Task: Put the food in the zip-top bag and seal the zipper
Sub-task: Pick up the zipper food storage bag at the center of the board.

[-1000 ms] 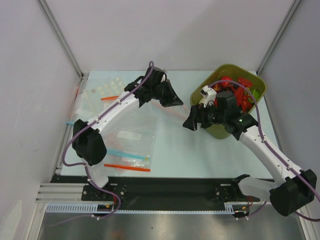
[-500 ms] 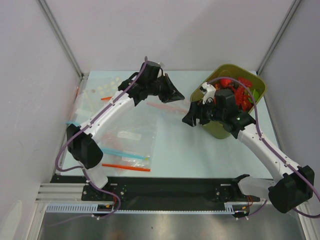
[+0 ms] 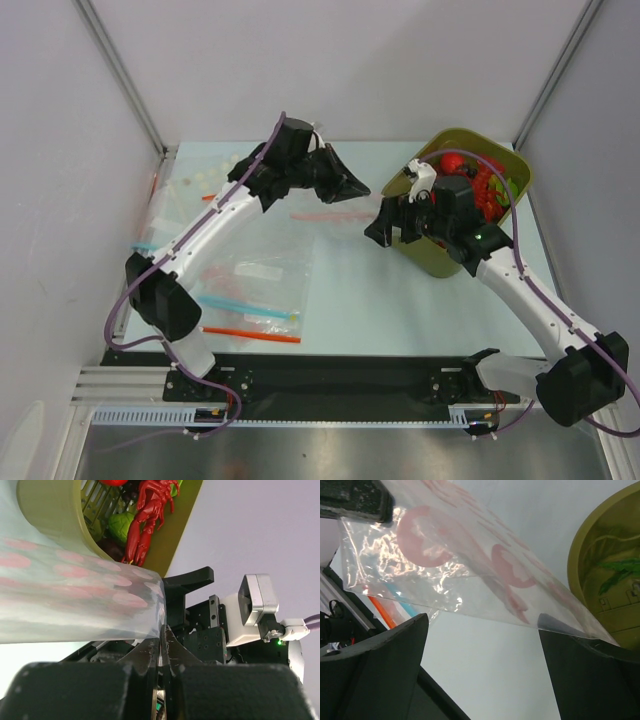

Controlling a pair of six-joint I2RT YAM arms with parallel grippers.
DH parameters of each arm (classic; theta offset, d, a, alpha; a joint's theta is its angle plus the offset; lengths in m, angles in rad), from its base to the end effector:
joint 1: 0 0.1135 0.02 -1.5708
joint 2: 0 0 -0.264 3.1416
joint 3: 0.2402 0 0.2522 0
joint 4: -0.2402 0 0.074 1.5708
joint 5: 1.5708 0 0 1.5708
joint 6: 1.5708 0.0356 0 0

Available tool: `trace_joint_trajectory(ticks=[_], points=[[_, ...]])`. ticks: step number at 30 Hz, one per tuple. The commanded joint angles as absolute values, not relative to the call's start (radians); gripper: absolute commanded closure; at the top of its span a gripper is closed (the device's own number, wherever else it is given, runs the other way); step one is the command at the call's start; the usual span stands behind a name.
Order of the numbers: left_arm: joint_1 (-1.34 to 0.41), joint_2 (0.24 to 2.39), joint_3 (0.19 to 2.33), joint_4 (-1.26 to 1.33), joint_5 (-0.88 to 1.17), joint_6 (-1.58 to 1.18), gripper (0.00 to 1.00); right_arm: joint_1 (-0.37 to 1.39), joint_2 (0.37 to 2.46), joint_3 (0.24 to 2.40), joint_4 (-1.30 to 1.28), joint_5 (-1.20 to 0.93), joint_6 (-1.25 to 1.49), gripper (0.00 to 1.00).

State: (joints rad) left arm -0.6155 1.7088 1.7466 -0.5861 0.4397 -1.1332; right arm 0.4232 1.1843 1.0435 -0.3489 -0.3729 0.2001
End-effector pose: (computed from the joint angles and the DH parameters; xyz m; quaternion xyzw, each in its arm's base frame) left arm 0.3093 -0.2372 0.3888 -0.1147 0.8501 -0.4883 0.1604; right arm 0.2372 0.1211 0.3327 -0.1886 0.8267 0.3063 0.4326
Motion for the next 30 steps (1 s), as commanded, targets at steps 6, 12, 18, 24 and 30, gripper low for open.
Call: trace_joint_trajectory(ticks=[6,12,18,24,30], points=[[-0.591,1.654,1.756,-0.612,0.557,-1.206,0.93,0.394,1.137,1.037,-0.258,-0.377,0.124,0.04],[-0.574,1.667,1.770,-0.650,0.626,-1.203,0.93,0.382,1.137,1.051,-0.213,-0.484,0.100,0.08],[-0.565,1.706,1.842,-0.730,0.655,-1.149,0.93,0.388,1.149,1.091,-0.230,-0.538,0.075,0.14],[-0.557,1.732,1.879,-0.746,0.673,-1.144,0.93,0.397,1.141,1.123,-0.291,-0.538,0.028,0.27],[-0.557,1.738,1.881,-0.747,0.669,-1.138,0.92,0.403,1.146,1.147,-0.308,-0.552,0.044,0.58]])
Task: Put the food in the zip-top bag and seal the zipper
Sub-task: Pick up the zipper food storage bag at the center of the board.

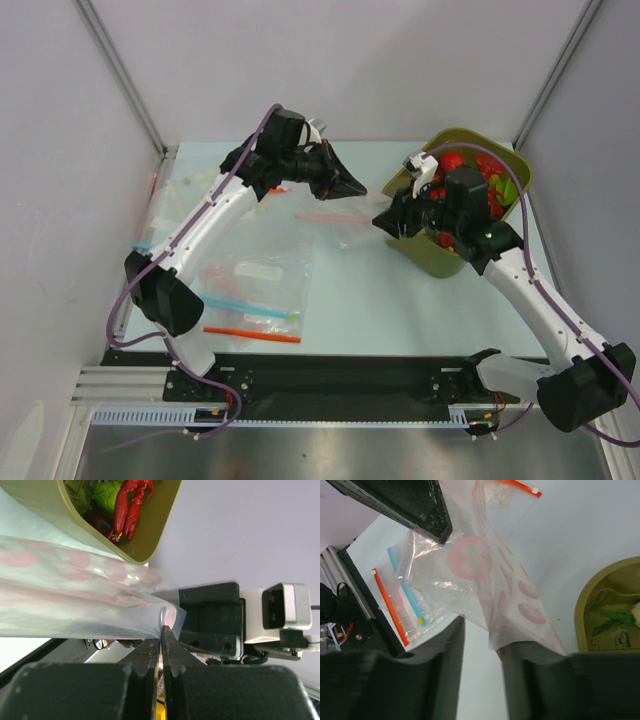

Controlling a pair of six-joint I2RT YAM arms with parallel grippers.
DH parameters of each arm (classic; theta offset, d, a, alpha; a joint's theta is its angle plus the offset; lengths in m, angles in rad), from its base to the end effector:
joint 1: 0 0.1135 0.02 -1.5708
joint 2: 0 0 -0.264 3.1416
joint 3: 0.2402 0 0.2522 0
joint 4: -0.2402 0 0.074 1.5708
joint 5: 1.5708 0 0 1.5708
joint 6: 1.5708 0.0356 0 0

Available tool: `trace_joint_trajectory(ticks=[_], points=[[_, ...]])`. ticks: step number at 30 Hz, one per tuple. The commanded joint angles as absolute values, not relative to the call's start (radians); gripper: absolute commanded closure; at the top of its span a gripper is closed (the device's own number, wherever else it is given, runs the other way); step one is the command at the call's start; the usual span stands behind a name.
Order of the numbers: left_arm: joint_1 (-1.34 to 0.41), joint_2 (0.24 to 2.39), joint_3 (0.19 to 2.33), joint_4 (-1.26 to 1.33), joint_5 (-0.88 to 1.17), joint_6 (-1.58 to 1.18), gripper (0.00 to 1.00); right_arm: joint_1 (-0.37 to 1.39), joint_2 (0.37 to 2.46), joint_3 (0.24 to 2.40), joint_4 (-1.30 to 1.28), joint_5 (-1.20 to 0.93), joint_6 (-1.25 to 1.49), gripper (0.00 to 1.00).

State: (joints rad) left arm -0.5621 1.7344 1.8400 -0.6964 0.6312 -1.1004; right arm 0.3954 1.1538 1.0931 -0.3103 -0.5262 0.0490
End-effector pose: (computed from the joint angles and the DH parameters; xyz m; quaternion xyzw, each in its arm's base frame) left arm 0.3151 -0.2233 0.4022 -0.0822 0.8474 -0.5151 0.0992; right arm 0.2320 0.1162 0.3619 -0.2820 0.7598 0.3295 0.4844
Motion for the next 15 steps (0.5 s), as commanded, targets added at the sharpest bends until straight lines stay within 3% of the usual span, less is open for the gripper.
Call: trace_joint_trajectory(ticks=[1,6,7,11,15], points=[[-0.557,1.736,1.878,-0.749,0.664,-1.138,0.92,0.405,1.147,1.155,-0.308,-0.555,0.051,0.66],[-0.557,1.741,1.875,-0.729,0.654,-1.138,0.88,0.407,1.170,1.183,-0.322,-0.600,0.084,0.89],[-0.557,1.741,1.875,-0.726,0.649,-1.137,0.86,0.407,1.178,1.189,-0.322,-0.604,0.092,0.99],[-0.557,1.743,1.875,-0.710,0.635,-1.135,0.78,0.405,1.192,1.200,-0.310,-0.640,0.140,1.00],[-0.548,1.740,1.890,-0.712,0.609,-1.102,0.56,0.388,1.209,1.206,-0.273,-0.676,0.246,1.00]])
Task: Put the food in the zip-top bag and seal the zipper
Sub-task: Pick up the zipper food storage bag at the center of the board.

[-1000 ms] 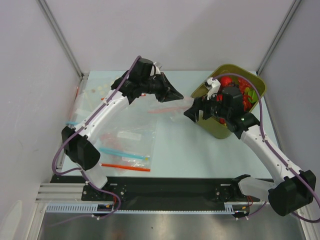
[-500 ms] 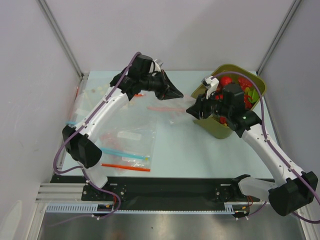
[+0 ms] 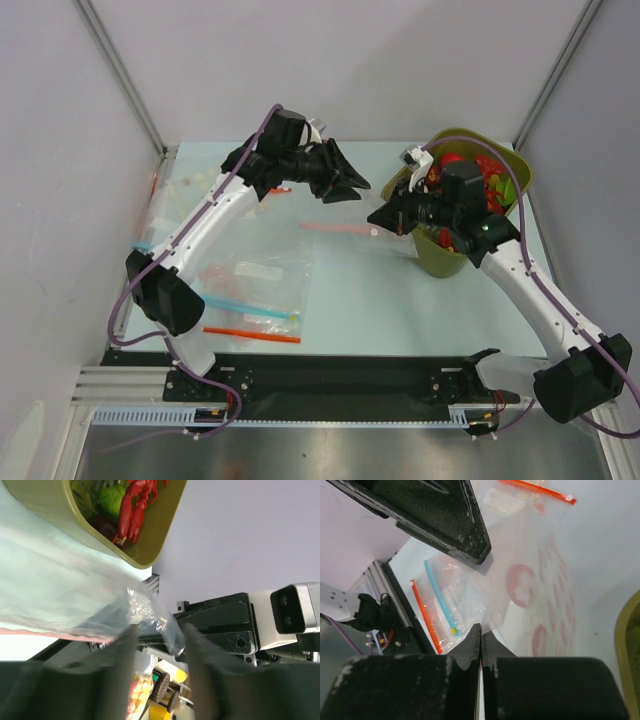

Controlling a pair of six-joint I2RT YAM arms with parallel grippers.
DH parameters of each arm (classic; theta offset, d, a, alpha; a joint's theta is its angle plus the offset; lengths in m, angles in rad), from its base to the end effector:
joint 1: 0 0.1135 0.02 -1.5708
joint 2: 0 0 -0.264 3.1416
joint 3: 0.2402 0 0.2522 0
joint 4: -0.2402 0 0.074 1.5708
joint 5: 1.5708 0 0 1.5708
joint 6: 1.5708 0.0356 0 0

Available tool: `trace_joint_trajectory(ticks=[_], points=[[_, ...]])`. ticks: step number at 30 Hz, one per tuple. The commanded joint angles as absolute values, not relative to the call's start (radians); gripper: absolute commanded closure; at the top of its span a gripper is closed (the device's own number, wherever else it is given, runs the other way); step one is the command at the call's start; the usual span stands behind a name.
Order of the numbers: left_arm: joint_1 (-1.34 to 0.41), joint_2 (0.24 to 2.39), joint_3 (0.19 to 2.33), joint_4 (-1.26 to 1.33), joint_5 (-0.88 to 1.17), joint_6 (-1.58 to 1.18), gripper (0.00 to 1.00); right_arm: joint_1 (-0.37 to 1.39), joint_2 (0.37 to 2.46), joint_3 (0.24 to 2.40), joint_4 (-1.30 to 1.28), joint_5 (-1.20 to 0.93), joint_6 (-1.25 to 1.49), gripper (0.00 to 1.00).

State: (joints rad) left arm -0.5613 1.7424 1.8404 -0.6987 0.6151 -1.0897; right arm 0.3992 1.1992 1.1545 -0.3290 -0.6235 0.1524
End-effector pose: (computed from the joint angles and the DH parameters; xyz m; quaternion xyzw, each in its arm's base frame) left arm 0.3176 -0.2239 0.3990 -0.0839 0.8507 -0.5082 0.1046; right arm 0.2382 0.1231 0.3709 -0.2683 0.7591 0.3899 0.4470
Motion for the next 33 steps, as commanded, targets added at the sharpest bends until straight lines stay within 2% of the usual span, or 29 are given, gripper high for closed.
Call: trace_joint_trajectory(ticks=[1,4,5,7,9,13,21,24,26,31,33], points=[[-0.545,1.735,1.897,-0.718,0.574,-1.083,0.48,0.367,1.221,1.209,-0.265,-0.689,0.274,1.00],[-0.520,1.718,1.942,-0.767,0.506,-0.984,0.33,0.313,1.255,1.239,-0.244,-0.756,0.395,1.00],[-0.514,1.712,1.953,-0.785,0.455,-0.912,0.24,0.305,1.278,1.255,-0.248,-0.785,0.423,1.00],[-0.512,1.694,1.974,-0.801,0.390,-0.827,0.15,0.290,1.302,1.305,-0.264,-0.798,0.489,1.00],[-0.514,1.678,1.956,-0.819,0.312,-0.712,0.12,0.284,1.341,1.359,-0.296,-0.804,0.529,1.00],[-0.522,1.570,1.820,-0.758,0.189,-0.539,0.13,0.282,1.396,1.419,-0.327,-0.847,0.641,1.00],[-0.561,1.258,1.366,-0.349,0.012,-0.178,0.14,0.282,1.433,1.442,-0.311,-0.884,0.845,1.00],[-0.561,1.162,1.277,-0.258,0.044,-0.048,0.13,0.282,1.447,1.450,-0.314,-0.890,0.882,1.00],[-0.563,1.132,1.221,-0.252,0.141,0.077,0.14,0.284,1.454,1.448,-0.305,-0.894,0.903,1.00],[-0.563,1.091,1.190,-0.354,0.179,0.256,0.18,0.285,1.459,1.450,-0.311,-0.890,0.934,1.00],[-0.563,1.088,1.195,-0.392,0.267,0.357,0.18,0.287,1.459,1.448,-0.328,-0.887,0.937,1.00]])
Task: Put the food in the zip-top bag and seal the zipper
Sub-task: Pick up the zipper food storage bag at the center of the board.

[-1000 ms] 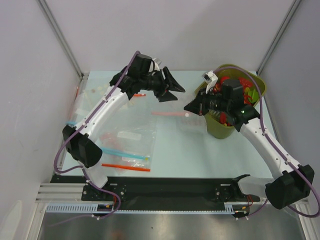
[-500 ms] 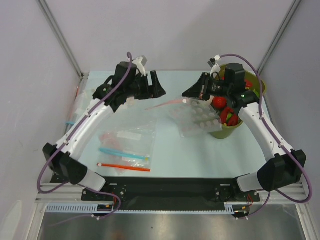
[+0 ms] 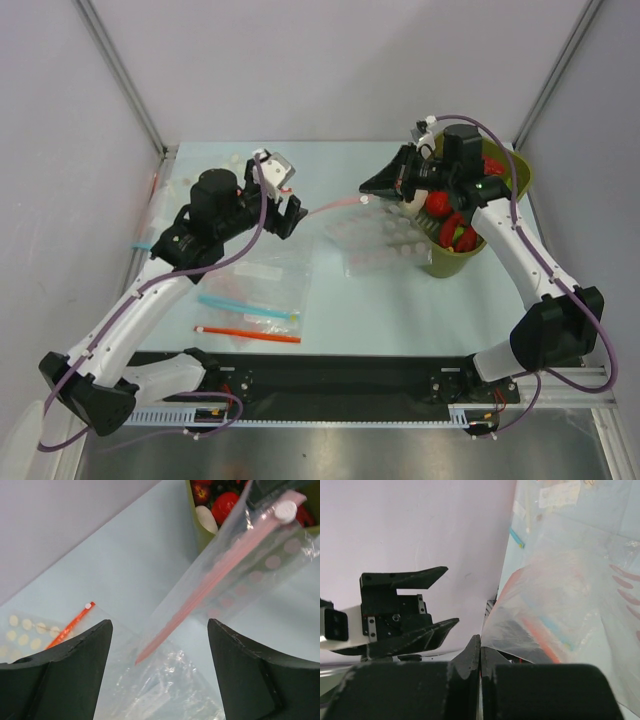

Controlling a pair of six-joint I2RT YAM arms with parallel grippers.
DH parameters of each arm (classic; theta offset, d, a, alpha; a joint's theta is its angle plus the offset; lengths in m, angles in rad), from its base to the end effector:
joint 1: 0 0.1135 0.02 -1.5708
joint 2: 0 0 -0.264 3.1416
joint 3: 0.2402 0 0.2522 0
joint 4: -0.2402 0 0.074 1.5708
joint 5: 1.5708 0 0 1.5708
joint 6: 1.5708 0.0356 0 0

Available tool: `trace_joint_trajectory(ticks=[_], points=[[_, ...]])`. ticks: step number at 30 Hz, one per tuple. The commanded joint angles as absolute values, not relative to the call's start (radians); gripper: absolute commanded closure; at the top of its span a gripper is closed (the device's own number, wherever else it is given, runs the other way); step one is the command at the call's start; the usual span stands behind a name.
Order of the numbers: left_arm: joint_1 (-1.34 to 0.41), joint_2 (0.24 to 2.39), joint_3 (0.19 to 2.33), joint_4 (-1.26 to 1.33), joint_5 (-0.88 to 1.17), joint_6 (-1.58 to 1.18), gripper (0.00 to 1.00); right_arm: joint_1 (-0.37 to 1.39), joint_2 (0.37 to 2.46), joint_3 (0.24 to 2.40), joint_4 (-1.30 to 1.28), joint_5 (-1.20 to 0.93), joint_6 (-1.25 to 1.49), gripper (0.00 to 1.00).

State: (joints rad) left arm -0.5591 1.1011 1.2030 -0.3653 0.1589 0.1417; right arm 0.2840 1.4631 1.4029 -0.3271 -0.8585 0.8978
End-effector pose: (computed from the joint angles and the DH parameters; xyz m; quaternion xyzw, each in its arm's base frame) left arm 0.2034 -0.1339 0.4051 0.3170 0.7267 -0.1872 0.5800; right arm 0.3091 0.1183 0.3844 0.0067 0.7895 0.5694 0.2288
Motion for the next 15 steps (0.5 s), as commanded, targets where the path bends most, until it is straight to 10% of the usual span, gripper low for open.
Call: trace_joint_trajectory(ticks=[1,15], points=[[-0.564,1.089,1.195,-0.429,0.291,0.385,0.18,0.287,1.456,1.447,-0.333,-0.885,0.939,1.00],[-0.591,1.138,1.203,-0.451,0.499,0.460,0.23,0.365,1.434,1.433,-0.373,-0.833,0.971,1.00]])
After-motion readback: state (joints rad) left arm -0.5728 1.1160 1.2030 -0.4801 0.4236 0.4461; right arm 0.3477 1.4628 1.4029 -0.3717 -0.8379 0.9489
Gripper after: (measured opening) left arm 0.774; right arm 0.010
